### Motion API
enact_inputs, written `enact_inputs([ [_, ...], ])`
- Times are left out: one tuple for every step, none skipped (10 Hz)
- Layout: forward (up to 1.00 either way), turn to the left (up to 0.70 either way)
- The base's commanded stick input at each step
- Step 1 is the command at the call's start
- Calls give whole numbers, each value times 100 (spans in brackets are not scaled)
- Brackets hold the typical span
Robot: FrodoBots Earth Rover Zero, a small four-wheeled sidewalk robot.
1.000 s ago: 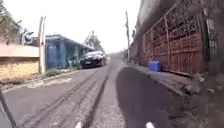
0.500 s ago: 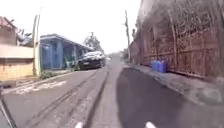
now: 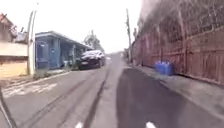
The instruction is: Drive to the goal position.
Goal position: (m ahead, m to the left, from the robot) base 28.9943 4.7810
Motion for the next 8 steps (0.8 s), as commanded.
enact_inputs([
  [100,0],
  [100,0],
  [100,0],
  [100,0],
  [100,0],
  [100,0],
  [100,0],
  [100,0],
])
